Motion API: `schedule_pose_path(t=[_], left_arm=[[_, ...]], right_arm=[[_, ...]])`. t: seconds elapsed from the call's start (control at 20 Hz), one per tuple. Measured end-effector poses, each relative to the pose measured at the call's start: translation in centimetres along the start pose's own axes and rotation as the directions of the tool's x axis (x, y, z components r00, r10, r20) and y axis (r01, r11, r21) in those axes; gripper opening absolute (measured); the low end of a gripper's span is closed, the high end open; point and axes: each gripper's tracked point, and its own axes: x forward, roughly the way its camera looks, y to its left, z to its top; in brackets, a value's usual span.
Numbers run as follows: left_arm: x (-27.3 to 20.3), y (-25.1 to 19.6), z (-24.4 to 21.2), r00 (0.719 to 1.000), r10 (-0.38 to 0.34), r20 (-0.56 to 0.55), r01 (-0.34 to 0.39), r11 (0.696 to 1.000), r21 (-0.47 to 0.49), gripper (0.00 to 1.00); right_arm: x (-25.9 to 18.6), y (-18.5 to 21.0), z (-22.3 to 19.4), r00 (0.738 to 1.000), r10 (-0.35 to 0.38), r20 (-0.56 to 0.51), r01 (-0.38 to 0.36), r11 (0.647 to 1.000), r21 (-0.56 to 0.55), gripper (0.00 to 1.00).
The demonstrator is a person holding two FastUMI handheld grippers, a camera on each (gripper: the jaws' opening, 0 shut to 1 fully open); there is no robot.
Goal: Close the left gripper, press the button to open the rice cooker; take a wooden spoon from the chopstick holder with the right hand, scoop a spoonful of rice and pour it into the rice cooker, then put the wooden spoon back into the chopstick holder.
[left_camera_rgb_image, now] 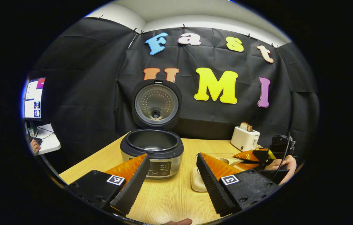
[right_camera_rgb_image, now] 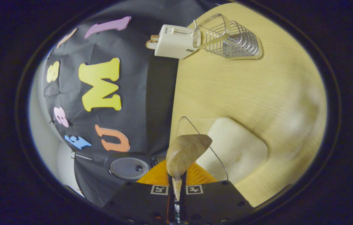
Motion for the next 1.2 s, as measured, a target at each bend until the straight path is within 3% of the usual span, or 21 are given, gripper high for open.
schedule_pose_path(t=[0.5, 0.8, 1.2], left_arm=[[-0.4, 1.0, 0.0, 1.0, 0.011, -0.005, -0.011, 1.0, -0.003, 0.96], [-0.6, 2.4, 0.1, 0.999, 0.033, -0.004, -0.033, 0.999, -0.008, 0.96], [-0.6, 4.1, -0.2, 0.997, 0.079, -0.02, -0.078, 0.997, 0.012, 0.96]], right_arm=[[-1.6, 7.0, 0.5, 0.995, 0.102, 0.017, -0.102, 0.994, 0.027, 0.06], [-1.0, 12.2, -1.9, 0.988, 0.152, 0.02, -0.152, 0.988, -0.011, 0.07], [3.4, 17.1, -6.8, 0.991, 0.136, 0.006, -0.135, 0.986, -0.099, 0.06]])
